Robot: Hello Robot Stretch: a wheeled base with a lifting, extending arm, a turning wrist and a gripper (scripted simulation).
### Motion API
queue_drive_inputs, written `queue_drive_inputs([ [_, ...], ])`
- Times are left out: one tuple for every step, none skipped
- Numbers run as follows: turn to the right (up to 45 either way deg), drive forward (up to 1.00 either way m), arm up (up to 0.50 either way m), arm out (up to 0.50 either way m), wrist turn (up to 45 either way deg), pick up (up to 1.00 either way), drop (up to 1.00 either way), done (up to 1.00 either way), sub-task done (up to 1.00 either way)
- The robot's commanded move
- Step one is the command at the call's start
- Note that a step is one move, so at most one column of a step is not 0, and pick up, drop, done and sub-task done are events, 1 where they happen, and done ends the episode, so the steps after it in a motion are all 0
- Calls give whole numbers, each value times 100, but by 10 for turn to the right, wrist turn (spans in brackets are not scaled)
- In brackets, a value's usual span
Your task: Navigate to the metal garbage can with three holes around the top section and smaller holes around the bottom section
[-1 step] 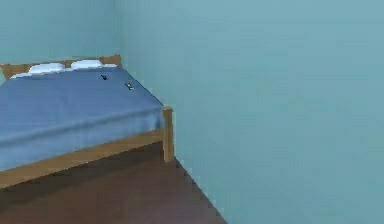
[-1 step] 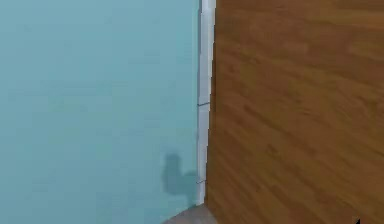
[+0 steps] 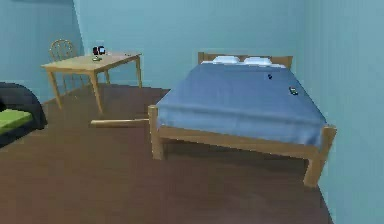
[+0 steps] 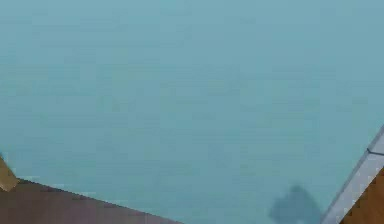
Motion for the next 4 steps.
queue_drive_inputs([
  [-450, 0, 0, 0, 0, 0, 0, 0, 0],
  [-450, 0, 0, 0, 0, 0, 0, 0, 0],
  [-150, 0, 0, 0, 0, 0, 0, 0, 0],
  [0, 55, 0, 0, 0, 0, 0, 0, 0],
])
